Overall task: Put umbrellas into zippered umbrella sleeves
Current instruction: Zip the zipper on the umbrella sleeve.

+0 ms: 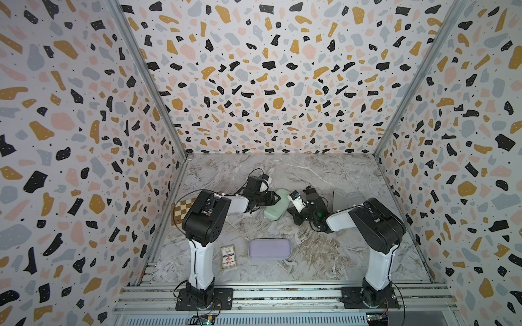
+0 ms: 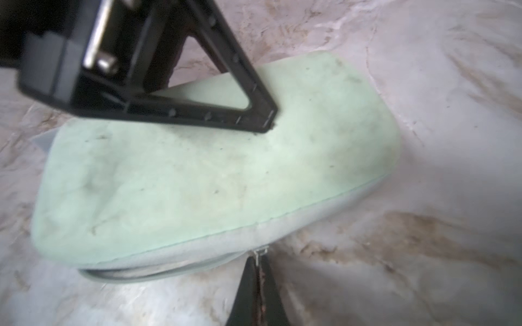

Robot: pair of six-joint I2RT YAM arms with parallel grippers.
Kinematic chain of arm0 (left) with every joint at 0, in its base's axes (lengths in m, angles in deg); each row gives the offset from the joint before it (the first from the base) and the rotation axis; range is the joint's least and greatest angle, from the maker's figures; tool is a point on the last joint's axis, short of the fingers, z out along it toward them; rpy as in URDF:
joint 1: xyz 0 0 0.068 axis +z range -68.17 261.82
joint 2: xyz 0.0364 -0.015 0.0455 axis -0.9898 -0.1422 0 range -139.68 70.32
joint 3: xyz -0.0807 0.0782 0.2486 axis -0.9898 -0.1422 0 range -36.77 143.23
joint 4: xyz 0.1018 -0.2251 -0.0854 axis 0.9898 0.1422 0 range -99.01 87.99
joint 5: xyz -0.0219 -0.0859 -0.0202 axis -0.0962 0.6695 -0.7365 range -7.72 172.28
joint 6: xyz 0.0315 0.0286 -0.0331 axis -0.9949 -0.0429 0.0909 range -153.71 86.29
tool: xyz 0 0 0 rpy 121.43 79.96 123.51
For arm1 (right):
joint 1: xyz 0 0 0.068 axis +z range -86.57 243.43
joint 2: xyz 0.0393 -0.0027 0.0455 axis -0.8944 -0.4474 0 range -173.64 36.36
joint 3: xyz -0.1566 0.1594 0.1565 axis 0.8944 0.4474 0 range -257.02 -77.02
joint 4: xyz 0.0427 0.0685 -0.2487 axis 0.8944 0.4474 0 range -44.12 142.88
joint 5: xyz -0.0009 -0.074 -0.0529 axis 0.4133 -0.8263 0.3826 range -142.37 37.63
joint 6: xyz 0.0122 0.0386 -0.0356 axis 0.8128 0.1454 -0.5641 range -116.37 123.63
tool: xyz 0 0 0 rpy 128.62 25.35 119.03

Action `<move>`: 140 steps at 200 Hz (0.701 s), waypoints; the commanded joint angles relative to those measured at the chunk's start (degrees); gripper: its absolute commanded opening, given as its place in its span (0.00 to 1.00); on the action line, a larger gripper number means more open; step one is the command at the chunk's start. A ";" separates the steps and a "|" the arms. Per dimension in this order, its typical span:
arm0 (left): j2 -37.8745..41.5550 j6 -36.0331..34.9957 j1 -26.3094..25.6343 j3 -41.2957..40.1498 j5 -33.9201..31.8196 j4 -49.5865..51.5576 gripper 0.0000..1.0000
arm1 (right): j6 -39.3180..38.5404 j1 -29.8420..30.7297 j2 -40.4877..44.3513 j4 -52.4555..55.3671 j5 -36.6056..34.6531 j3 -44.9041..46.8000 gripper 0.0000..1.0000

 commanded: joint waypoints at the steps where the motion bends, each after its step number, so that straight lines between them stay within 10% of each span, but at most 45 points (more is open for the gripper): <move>1: -0.46 1.17 0.17 -2.72 -1.37 0.43 0.40 | -1.58 2.09 1.24 5.93 3.52 1.84 0.00; 140: 4.85 12.12 0.45 -11.14 -13.32 -12.96 0.26 | 5.86 13.37 5.82 2.74 -3.66 2.37 0.00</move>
